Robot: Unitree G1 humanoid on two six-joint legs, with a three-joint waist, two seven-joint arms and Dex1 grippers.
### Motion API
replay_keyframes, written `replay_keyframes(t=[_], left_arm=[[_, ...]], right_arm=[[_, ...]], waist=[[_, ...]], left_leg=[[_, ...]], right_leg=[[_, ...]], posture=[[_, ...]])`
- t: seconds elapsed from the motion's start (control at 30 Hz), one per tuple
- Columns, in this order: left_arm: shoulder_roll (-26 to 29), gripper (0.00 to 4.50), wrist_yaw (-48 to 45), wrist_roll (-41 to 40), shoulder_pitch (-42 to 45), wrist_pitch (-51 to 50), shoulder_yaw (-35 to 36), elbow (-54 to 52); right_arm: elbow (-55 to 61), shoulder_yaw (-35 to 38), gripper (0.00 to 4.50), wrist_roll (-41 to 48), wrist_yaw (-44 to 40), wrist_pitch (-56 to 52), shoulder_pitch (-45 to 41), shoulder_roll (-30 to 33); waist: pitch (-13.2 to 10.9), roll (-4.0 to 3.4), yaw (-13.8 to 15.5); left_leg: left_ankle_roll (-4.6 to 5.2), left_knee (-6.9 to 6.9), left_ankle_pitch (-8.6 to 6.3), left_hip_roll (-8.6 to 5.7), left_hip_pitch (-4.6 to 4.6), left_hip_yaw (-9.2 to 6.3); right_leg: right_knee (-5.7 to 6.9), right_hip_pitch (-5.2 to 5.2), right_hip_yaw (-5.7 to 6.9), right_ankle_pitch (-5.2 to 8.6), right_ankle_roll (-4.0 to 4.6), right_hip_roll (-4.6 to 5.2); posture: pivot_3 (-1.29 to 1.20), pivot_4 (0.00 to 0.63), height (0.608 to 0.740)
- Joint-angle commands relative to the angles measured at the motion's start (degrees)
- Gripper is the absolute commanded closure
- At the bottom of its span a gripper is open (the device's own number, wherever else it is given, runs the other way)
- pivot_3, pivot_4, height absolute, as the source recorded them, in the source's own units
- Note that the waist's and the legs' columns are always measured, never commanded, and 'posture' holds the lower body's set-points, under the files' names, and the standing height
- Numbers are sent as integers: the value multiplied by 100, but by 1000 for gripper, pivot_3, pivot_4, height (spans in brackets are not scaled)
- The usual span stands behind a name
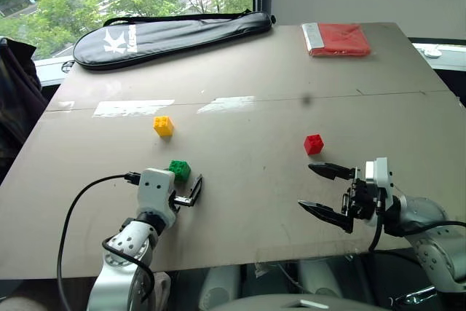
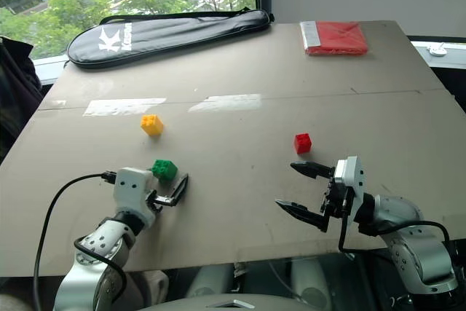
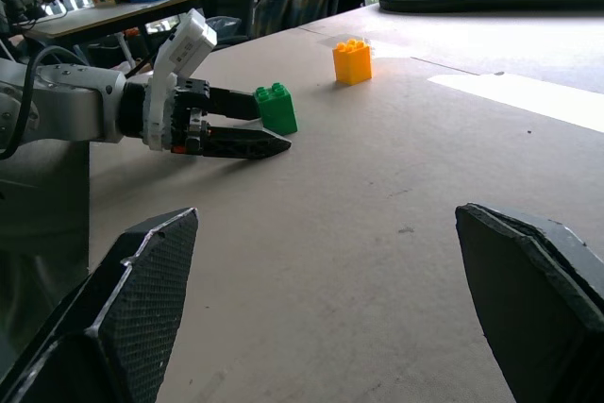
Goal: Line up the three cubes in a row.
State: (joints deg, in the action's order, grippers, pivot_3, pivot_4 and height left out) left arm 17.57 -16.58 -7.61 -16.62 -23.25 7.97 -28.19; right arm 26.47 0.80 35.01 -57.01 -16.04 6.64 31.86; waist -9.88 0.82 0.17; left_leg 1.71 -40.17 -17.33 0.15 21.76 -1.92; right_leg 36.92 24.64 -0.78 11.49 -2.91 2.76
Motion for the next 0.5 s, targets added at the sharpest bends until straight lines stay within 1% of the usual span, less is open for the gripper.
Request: replay_keyframes(t=[0.03,0.1,0.17,0.2,0.27,0.33,0.4,0.5], left_arm=[[12,260,37,113,25,-37,-136,256],[40,813,-66,28,61,17,-131,261],[90,1776,-123,14,72,38,-150,261],[123,2164,-157,12,79,39,-166,266],[193,3178,-197,22,115,41,-178,297],[234,3188,-214,8,165,53,-156,348],[351,3188,-389,-31,412,151,-203,428],[682,3188,-1021,-25,1010,360,-607,711]], right_arm=[[289,43,5,126,0,31,107,27],[271,68,0,79,20,72,163,38],[261,86,0,63,19,98,197,45],[263,95,0,54,19,114,222,46],[271,111,0,33,36,145,257,42],[283,132,0,24,76,168,282,20],[273,208,0,19,109,213,360,15],[153,404,0,45,132,306,493,38]], waist=[[3,-4,26],[4,-6,47],[4,-7,47],[5,-7,45],[6,-9,44],[6,-10,47],[6,-11,50],[6,-11,88]], left_leg=[[0,0,0,0,-1,1],[0,0,0,0,-2,2],[0,0,0,0,-3,3],[0,0,0,1,-4,3],[0,0,0,3,-6,2],[0,0,0,3,-6,1],[0,0,0,3,-5,1],[-1,-4,1,0,-1,5]], right_leg=[[0,-1,-1,0,0,0],[0,-2,-2,0,0,1],[0,-2,-3,0,0,0],[1,-2,-3,0,0,0],[4,-2,0,-1,1,-2],[6,-2,2,-1,2,-2],[6,-1,2,-1,2,-2],[6,-2,12,-1,2,-2]], posture=[[0,150,701],[0,150,701],[0,150,701],[0,150,701],[0,150,701],[0,150,701],[0,150,701],[0,150,701]])
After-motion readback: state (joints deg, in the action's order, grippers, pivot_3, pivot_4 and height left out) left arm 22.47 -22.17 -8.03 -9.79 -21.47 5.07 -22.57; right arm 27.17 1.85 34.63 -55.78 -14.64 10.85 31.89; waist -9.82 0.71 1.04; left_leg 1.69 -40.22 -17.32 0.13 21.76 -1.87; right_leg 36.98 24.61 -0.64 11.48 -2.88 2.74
